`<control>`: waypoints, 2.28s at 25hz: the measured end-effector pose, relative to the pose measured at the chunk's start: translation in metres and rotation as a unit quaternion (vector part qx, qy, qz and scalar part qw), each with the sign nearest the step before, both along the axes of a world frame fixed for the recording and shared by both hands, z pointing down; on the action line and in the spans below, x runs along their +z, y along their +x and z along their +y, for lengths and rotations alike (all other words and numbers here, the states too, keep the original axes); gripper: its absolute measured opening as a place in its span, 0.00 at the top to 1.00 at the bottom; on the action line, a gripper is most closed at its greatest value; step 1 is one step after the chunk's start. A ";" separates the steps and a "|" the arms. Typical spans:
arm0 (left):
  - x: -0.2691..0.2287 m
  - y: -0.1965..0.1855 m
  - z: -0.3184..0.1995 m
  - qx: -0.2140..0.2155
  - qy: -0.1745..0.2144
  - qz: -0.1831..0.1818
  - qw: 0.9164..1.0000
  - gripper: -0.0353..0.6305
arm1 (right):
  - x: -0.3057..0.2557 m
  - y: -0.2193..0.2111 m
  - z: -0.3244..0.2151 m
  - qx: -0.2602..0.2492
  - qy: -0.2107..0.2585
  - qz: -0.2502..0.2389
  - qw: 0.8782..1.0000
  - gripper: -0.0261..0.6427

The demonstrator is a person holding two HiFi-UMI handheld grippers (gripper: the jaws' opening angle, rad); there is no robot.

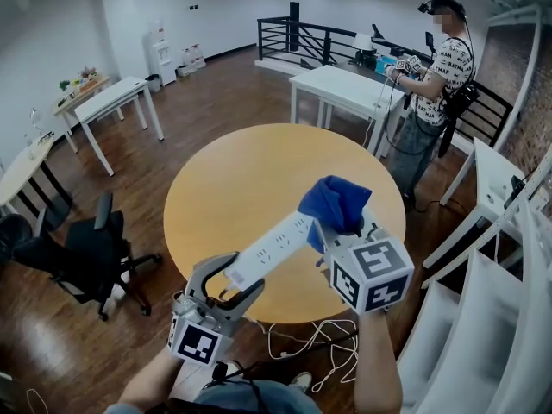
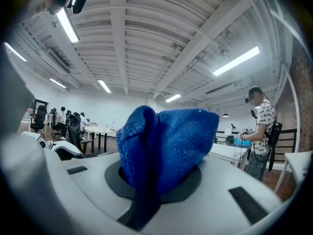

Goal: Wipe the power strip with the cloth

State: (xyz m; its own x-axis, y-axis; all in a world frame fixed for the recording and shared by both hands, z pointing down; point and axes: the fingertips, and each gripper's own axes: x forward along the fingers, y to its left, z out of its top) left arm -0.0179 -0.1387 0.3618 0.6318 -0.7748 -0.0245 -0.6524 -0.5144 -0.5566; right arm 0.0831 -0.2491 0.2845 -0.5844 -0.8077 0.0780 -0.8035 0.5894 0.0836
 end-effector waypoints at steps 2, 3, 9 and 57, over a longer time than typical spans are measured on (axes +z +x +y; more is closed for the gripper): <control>-0.001 0.000 0.000 0.001 0.002 0.001 1.000 0.52 | -0.003 0.001 -0.001 0.004 0.005 0.001 1.000 0.88; -0.001 0.000 0.000 0.001 0.002 0.001 1.000 0.52 | -0.004 0.001 0.000 0.005 0.006 0.002 1.000 0.88; -0.002 0.003 -0.001 0.001 0.005 0.000 1.000 0.52 | 0.001 -0.021 0.011 -0.021 0.004 0.010 1.000 0.88; -0.029 -0.036 -0.015 0.092 -0.136 0.294 0.942 0.53 | -0.030 -0.007 0.033 -0.053 0.117 -0.030 0.991 0.88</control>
